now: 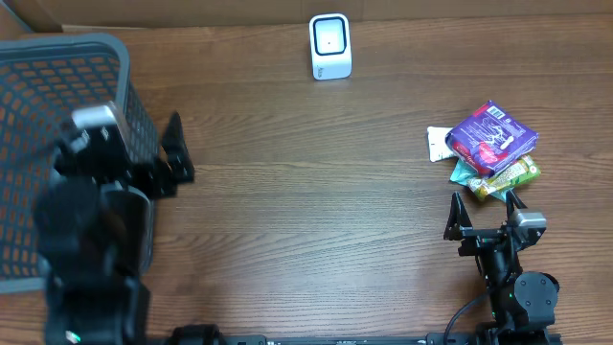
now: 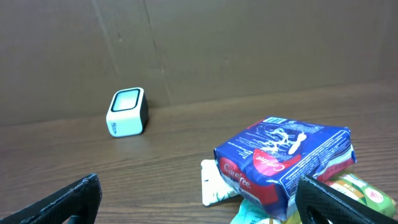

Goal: Scan the item barcode

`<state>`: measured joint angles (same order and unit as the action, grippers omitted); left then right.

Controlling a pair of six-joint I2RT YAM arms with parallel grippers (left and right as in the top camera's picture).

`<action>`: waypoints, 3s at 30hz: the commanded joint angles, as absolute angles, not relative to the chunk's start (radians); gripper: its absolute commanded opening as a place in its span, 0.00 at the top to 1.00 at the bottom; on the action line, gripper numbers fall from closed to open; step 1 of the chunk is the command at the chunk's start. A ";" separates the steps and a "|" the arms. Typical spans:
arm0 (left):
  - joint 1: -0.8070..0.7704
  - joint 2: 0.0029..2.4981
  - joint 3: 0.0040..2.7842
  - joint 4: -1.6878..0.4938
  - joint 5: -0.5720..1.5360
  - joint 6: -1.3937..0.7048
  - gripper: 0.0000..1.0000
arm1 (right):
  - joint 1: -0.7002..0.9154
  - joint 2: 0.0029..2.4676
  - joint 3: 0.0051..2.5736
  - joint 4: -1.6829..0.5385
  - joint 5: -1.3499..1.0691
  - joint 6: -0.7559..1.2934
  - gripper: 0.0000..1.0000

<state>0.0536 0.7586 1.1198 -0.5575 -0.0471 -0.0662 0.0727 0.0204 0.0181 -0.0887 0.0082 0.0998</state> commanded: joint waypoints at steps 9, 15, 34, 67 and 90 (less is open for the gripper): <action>0.022 0.302 0.470 -0.073 0.019 0.002 0.01 | 0.078 0.020 0.008 -0.081 0.022 0.093 0.00; 0.010 0.170 0.249 0.070 0.018 0.017 0.00 | 0.078 0.020 0.008 -0.081 0.022 0.093 0.00; 0.013 0.003 0.004 -0.016 -0.002 0.180 0.01 | 0.078 0.020 0.008 -0.081 0.022 0.093 0.00; 0.013 0.004 0.005 -0.078 -0.009 0.179 0.01 | 0.078 0.020 0.008 -0.081 0.022 0.093 0.00; 0.013 0.004 0.005 -0.078 -0.010 0.179 0.01 | 0.078 0.020 0.008 -0.081 0.022 0.093 0.00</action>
<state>0.0181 0.0151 0.0090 -0.0788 -0.0013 0.1612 0.0727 0.0223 0.0181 -0.0887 0.0086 0.0998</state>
